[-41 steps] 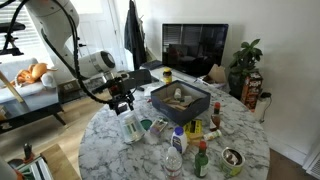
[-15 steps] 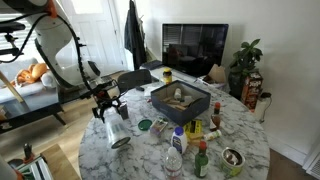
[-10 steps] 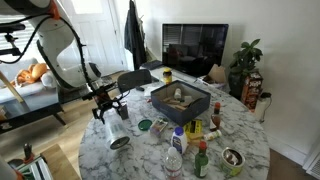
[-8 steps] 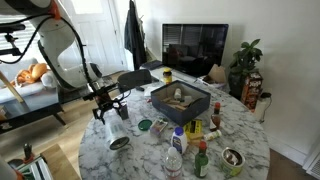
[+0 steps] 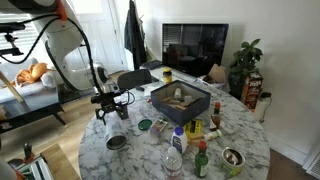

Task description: Put the clear cup over the silver cup, then place them upright

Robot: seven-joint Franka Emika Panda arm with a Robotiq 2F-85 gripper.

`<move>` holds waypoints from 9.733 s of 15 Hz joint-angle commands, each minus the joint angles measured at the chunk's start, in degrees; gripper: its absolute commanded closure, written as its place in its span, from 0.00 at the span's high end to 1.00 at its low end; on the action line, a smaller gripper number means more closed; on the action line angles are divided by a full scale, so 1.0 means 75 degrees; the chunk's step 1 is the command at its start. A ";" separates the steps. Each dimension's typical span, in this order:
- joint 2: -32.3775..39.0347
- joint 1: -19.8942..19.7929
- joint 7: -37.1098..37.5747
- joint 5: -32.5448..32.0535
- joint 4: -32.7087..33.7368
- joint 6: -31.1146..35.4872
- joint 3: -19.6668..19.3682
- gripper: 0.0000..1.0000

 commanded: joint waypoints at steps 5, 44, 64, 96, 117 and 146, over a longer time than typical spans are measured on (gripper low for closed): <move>-0.0209 -0.1162 -0.2094 0.1219 -0.0990 0.2849 0.0365 1.00; 0.1312 -0.7234 -0.4957 0.0640 -0.2440 0.7919 0.4086 1.00; -0.1527 -0.4326 -0.3890 0.1191 -0.1423 0.2961 0.2752 1.00; -0.3483 -0.4707 -0.6310 1.0573 -0.3594 0.2360 0.1492 1.00; -0.1595 -0.3269 -0.7534 1.3449 -0.3425 -0.0212 -0.1300 1.00; -0.0233 -0.2030 -0.6728 1.4502 -0.1994 -0.1394 -0.1433 0.58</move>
